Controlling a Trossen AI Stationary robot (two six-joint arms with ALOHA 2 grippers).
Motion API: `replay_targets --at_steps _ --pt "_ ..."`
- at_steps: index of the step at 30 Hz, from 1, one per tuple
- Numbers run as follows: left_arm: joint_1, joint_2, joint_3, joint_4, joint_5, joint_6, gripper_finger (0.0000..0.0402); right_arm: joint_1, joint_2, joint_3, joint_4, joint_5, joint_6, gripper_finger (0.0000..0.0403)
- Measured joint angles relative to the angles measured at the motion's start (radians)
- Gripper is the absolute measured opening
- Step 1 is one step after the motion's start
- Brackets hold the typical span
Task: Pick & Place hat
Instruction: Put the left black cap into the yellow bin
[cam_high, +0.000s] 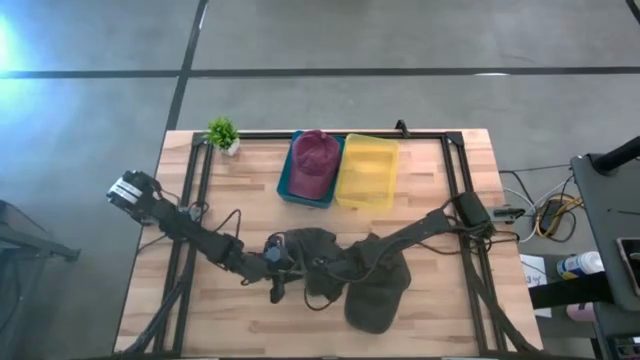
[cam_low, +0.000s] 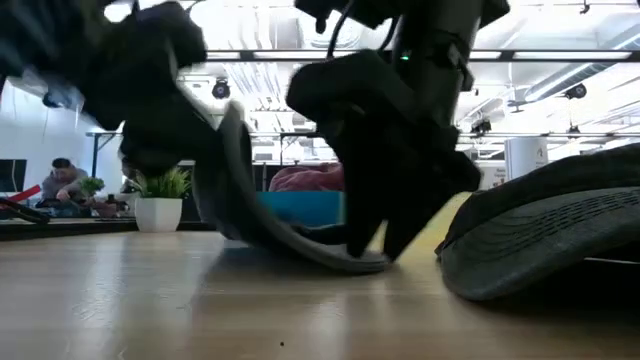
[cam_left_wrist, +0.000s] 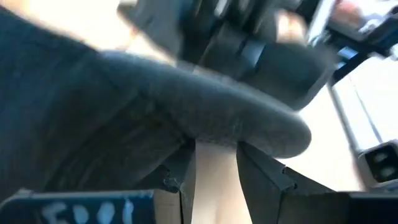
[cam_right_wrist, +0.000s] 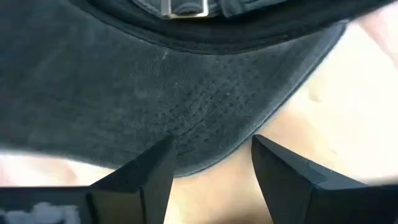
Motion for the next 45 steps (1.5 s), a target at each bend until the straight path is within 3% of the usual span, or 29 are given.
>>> replay_targets --at_steps 5,16,20,27,33,40,45 --pt "0.006 -0.009 0.067 -0.028 -0.029 0.149 0.011 0.0 -0.007 0.029 0.021 -0.006 -0.076 0.0201" --pt "0.079 -0.007 0.108 -0.036 -0.019 0.247 0.011 0.057 -0.06 0.101 0.031 0.02 -0.231 0.02" --pt "0.081 -0.007 0.11 -0.063 0.009 0.256 0.011 0.086 -0.077 0.151 -0.073 0.098 -0.182 0.0201" --pt "0.047 -0.009 0.11 -0.329 0.013 0.225 0.011 0.099 -0.086 0.257 -0.256 0.181 -0.018 0.0201" --pt "-0.068 -0.046 0.109 -0.583 0.002 0.025 0.011 0.044 -0.085 0.289 -0.264 0.166 0.077 0.0201" --pt "-0.309 -0.13 0.109 -0.694 -0.191 -0.264 0.011 0.037 -0.077 0.302 -0.198 0.165 0.085 0.0201" --pt "-0.42 -0.184 0.111 -0.689 -0.178 -0.211 0.011 0.033 -0.028 0.331 -0.194 0.162 0.123 0.0201"
